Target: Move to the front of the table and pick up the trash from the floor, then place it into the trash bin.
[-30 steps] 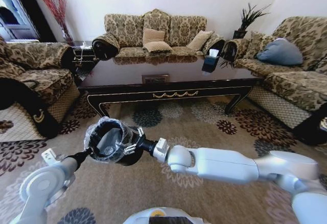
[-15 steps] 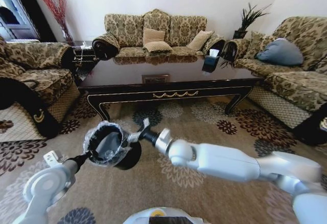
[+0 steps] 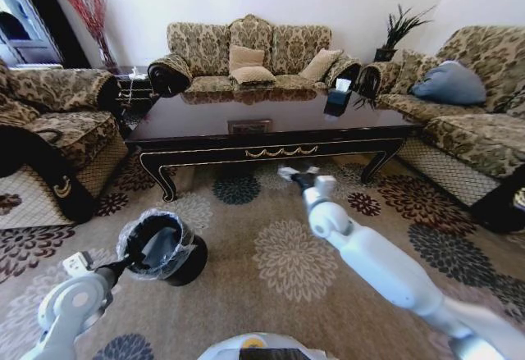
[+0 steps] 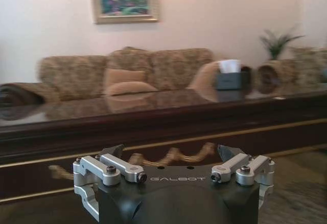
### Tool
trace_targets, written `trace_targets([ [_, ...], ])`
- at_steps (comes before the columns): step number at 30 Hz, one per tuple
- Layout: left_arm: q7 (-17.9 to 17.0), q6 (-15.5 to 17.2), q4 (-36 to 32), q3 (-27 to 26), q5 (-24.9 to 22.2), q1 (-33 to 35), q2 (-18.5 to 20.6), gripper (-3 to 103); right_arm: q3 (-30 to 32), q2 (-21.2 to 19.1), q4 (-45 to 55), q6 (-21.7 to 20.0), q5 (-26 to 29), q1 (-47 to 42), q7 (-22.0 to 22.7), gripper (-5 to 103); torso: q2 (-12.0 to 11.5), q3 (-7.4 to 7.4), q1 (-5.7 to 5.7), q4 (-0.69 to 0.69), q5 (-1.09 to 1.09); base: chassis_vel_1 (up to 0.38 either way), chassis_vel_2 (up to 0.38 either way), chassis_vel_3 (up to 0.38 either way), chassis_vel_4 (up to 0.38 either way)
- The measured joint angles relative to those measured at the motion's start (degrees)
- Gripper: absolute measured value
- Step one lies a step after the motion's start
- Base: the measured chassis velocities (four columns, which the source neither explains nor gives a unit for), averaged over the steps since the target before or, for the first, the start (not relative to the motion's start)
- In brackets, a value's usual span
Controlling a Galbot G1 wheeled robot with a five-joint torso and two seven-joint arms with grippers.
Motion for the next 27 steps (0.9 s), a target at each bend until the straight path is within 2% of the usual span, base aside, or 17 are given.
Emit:
trace_targets([
  [2, -0.3, -0.1, 1.2, 0.7, 0.0, -1.0, -0.5, 2, 4.0, 0.9, -0.1, 0.0, -1.9, -3.6, 0.2, 100, 0.0, 0.0, 0.0, -0.03, -0.01, 0.0, 0.0, 0.0, 0.0],
  [4, -0.4, -0.2, 1.8, 1.0, 0.2, -1.4, -0.6, 2, 5.3, 1.3, -0.2, 0.0, -2.6, -4.7, 0.2, 100, 0.0, 0.0, 0.0, -0.03, 0.0, 0.0, 0.0, 0.0, 0.0],
  [6, -1.2, -0.4, 4.1, 1.8, 1.4, -2.7, -0.8, 2, 9.7, 2.3, -0.3, 0.0, -4.5, -7.6, 0.3, 100, 0.0, 0.0, 0.0, 0.0, -0.01, 0.0, 0.0, 0.0, 0.0],
  [9, -1.4, -0.6, 5.5, 2.1, 1.8, -3.3, -0.8, 2, 12.1, 2.8, -0.3, 0.0, -5.1, -9.0, 0.3, 100, 0.0, 0.0, 0.0, 0.03, -0.02, 0.0, 0.0, 0.0, 0.0],
  [12, -1.7, -0.9, 7.7, 2.9, 1.8, -4.2, -1.1, 2, 17.3, 3.8, 0.7, 0.0, -5.6, -12.7, 0.5, 100, 0.0, 0.0, 0.0, 0.0, -0.01, 0.0, 0.0, 0.0, 0.0],
  [18, -3.7, -0.9, 9.3, 3.9, 1.7, -5.0, -1.4, 2, 20.2, 4.0, 1.5, -0.1, -6.6, -15.7, 0.6, 100, 0.0, 0.0, 0.0, -0.01, -0.02, 0.0, 0.0, 0.0, 0.0],
  [20, -4.5, -1.1, 10.1, 4.2, 2.5, -5.3, -1.2, -1, 20.8, 4.0, 1.8, -0.1, -7.0, -16.7, 0.6, 100, 0.0, 0.0, 0.0, 0.01, -0.01, 0.0, 0.0, 0.0, 0.0],
  [22, -3.8, -2.3, 10.5, 4.3, 4.7, -5.3, -1.1, 8, 21.2, 4.0, 2.3, -0.1, -7.3, -17.8, 0.5, 100, 0.0, -0.01, 0.0, -0.01, -0.01, 0.0, 0.0, 0.0, 0.0],
  [23, -3.8, -2.3, 10.5, 4.3, 4.7, -5.3, -1.1, 8, 21.2, 4.0, 2.3, -0.1, -7.3, -17.8, 0.5, 100, 0.0, -0.01, 0.0, -0.01, -0.01, 0.0, 0.0, 0.0, 0.0],
  [25, -2.3, -4.1, 9.9, 4.0, 8.2, -4.4, -1.0, 19, 21.7, 4.0, 2.9, 0.0, -7.6, -19.3, 0.7, 100, 0.0, 0.0, 0.0, -0.01, -0.02, 0.0, 0.0, 0.0, 0.0],
  [26, -1.9, -4.4, 9.0, 3.7, 9.6, -3.6, -0.9, 19, 22.0, 3.9, 3.3, 0.3, -7.6, -20.0, 0.9, 100, 0.0, -0.01, 0.0, 0.0, -0.01, 0.0, 0.0, 0.0, 0.0],
  [27, -1.8, -4.3, 7.8, 3.5, 10.7, -2.8, -0.8, 24, 22.2, 3.9, 3.6, 0.6, -7.6, -20.6, 1.0, 100, 0.0, -0.01, 0.0, 0.01, 0.0, 0.0, 0.0, 0.0, 0.0],
])
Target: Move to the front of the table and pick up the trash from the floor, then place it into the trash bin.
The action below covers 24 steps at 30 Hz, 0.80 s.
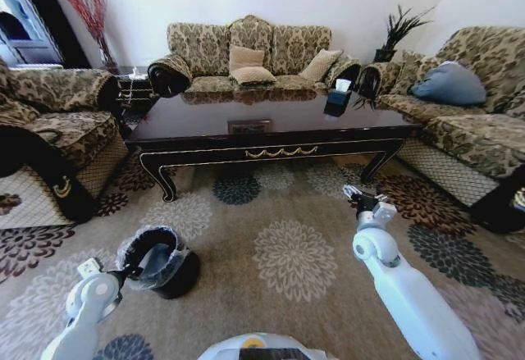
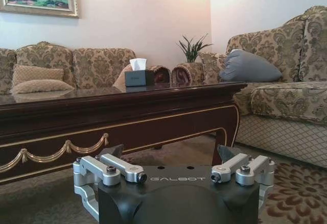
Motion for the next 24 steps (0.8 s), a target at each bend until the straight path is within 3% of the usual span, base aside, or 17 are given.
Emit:
trace_targets([
  [7, -1.6, 1.6, -4.7, -0.9, 3.4, 2.6, 0.8, 46, 1.4, -0.5, 1.3, 0.2, -1.1, -2.7, 0.1, 100, 0.0, 0.0, 0.0, 0.0, -0.01, 0.0, 0.0, 0.0, 0.0],
  [12, 0.9, -1.6, -12.0, -3.0, 7.1, 4.7, 1.1, 69, 3.3, -0.8, 3.4, 0.4, -2.0, -5.4, 0.2, 100, 0.0, 0.01, 0.0, 0.0, 0.0, 0.0, 0.0, 0.0, 0.0],
  [15, 2.1, -3.2, -15.4, -3.6, 8.7, 5.4, 1.3, 75, 4.2, -0.9, 4.7, 0.4, -2.1, -6.8, 0.1, 100, 0.0, 0.01, 0.0, -0.01, 0.0, 0.0, 0.0, 0.0, 0.0],
  [16, 2.8, -4.4, -17.2, -4.0, 9.6, 5.6, 1.3, 85, 4.9, -1.0, 5.7, 0.4, -2.1, -7.7, 0.1, 100, 0.0, 0.01, 0.0, -0.01, 0.0, 0.0, 0.0, 0.0, 0.0],
  [18, 3.5, -5.4, -18.6, -4.3, 9.9, 5.8, 1.3, 85, 5.4, -1.0, 6.3, 0.4, -2.1, -8.3, 0.0, 100, 0.0, 0.01, 0.0, -0.02, -0.01, 0.0, 0.0, 0.0, 0.0],
  [21, 8.6, -10.0, -22.6, -6.1, 13.2, 7.6, 0.4, 98, 6.8, -1.5, 9.1, 1.6, -2.2, -10.6, -1.0, 100, 0.0, 0.01, 0.0, -0.03, -0.01, 0.0, 0.0, 0.0, 0.0],
  [22, 13.2, -13.3, -23.5, -7.2, 16.8, 8.9, -0.2, 99, 7.3, -1.8, 10.0, 3.1, -2.4, -11.4, -1.7, 100, 0.0, 0.0, 0.0, -0.01, -0.01, 0.0, 0.0, 0.0, 0.0],
  [23, 13.2, -13.3, -23.5, -7.2, 16.8, 8.9, -0.2, 99, 7.3, -1.8, 10.0, 3.1, -2.4, -11.4, -1.7, 100, 0.0, 0.0, 0.0, -0.01, -0.01, 0.0, 0.0, 0.0, 0.0],
  [24, 17.9, -16.7, -23.8, -8.4, 20.5, 10.4, -0.7, 100, 7.7, -2.2, 10.9, 4.8, -3.0, -12.1, -2.7, 100, 0.0, 0.0, 0.0, -0.02, -0.01, 0.0, 0.0, 0.0, 0.0],
])
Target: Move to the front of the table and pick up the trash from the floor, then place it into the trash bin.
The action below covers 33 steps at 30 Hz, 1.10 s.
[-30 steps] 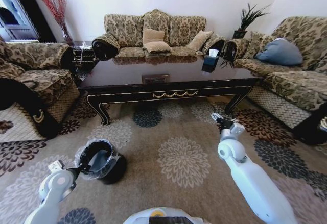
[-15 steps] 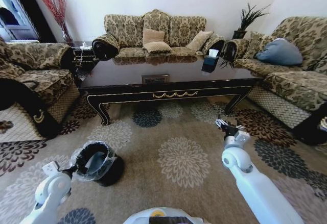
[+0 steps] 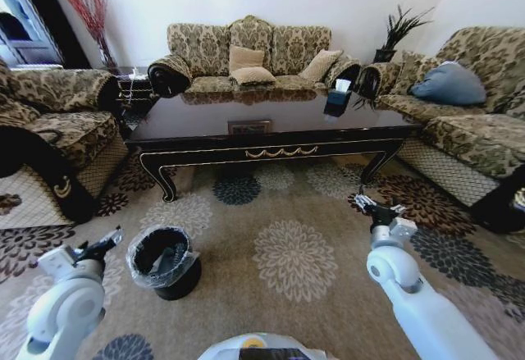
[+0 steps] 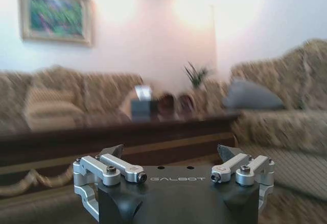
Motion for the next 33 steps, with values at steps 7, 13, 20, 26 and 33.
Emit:
trace_targets([
  [7, 13.1, -11.9, -1.9, -5.3, 11.5, 5.7, -5.0, 100, 2.3, -1.6, 5.7, 7.7, -5.6, -4.8, -7.0, 100, 0.0, 0.0, 0.0, 0.01, -0.01, 0.0, 0.0, 0.0, 0.0],
  [13, 17.5, -18.0, -3.5, -4.8, 16.8, 9.8, -12.3, 100, 1.6, -1.1, 9.1, 10.8, -8.4, -8.6, -11.5, 100, 0.0, 0.0, 0.0, 0.04, 0.0, 0.0, 0.0, 0.0, 0.0],
  [20, 19.1, -23.7, -3.8, -3.1, 21.2, 12.7, -16.9, 100, 0.7, -0.8, 11.1, 11.7, -11.7, -12.4, -13.7, 100, 0.0, 0.0, 0.0, 0.01, 0.0, 0.0, 0.0, 0.0, 0.0],
  [26, 20.2, -25.5, -2.7, -2.2, 22.6, 13.4, -17.7, 100, 1.5, -0.5, 11.8, 13.0, -12.1, -15.4, -18.0, 100, 0.0, 0.0, 0.0, 0.0, -0.01, 0.0, 0.0, 0.0, 0.0],
  [33, 20.7, -25.6, -2.6, -2.1, 22.8, 13.5, -17.7, 100, 1.7, -0.4, 11.8, 13.1, -12.2, -15.8, -18.5, 100, 0.0, 0.01, 0.01, 0.01, 0.0, 0.0, 0.0, 0.0, 0.0],
])
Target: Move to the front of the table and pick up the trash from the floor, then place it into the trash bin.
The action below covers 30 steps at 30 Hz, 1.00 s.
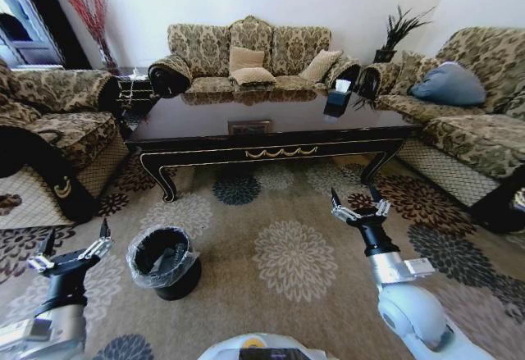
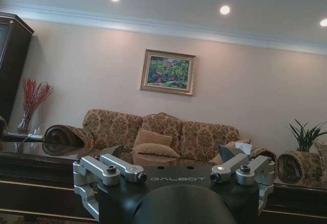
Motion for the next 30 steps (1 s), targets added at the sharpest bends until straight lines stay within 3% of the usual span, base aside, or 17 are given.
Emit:
trace_targets([
  [18, -0.1, 0.2, 0.1, 0.0, -0.3, -0.1, 0.2, 100, 0.0, 0.0, -0.1, -0.1, 0.1, 0.2, 0.2, 100, 0.0, 0.01, 0.0, 0.0, 0.0, 0.006, -0.008, -0.006, 0.008],
  [30, -0.2, 0.3, 0.1, 0.0, -0.3, -0.1, 0.2, 100, 0.0, 0.0, -0.1, -0.2, 0.2, 0.2, 0.2, 100, 0.0, 0.0, 0.0, 0.0, 0.0, 0.186, -0.175, -0.19, 0.18],
])
